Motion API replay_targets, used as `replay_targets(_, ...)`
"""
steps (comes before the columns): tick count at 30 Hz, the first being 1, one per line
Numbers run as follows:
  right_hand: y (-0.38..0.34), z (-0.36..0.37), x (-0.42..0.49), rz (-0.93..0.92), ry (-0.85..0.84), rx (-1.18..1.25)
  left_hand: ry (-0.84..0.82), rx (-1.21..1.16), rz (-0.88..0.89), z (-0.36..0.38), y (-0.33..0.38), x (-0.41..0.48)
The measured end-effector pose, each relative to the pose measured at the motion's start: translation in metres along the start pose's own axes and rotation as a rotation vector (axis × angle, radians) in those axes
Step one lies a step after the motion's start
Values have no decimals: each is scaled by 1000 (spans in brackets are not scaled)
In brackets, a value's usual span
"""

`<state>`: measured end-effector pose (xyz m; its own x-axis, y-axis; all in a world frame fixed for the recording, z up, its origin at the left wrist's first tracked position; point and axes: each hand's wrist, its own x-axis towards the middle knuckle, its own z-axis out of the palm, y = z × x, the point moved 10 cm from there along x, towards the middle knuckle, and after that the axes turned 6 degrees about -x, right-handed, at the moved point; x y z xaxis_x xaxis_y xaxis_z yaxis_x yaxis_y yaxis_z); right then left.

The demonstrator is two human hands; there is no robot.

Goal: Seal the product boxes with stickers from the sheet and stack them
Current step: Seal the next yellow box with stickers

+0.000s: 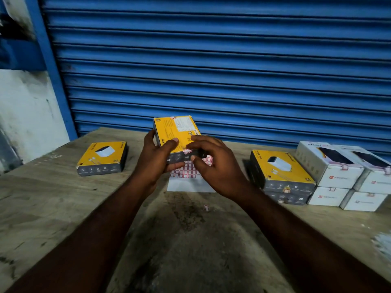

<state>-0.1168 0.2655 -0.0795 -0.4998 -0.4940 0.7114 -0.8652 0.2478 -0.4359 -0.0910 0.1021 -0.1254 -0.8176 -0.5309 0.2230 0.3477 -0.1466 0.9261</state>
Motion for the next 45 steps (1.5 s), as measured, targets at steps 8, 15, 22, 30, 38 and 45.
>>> replay_targets(8, 11, -4, 1, 97, 53, 72, -1, 53, 85, 3, 6, -3)
replay_targets(15, 13, -5, -3, 94, 96, 108, 24, 79, 135, 4, 6, -4)
replay_targets(22, 15, -8, -4, 100, 131, 78, 44, 123, 168, 3, 7, -7)
replay_targets(30, 15, -10, -9, 73, 155, 52, 72, 156, 164, 0, 0, -4)
replay_targets(38, 19, -12, -10, 107, 219, 102, 82, 332, 325, 2, 14, -12)
replay_targets(45, 12, -6, -17, 70, 215, -152, 87, 453, 395, 10, 14, -18)
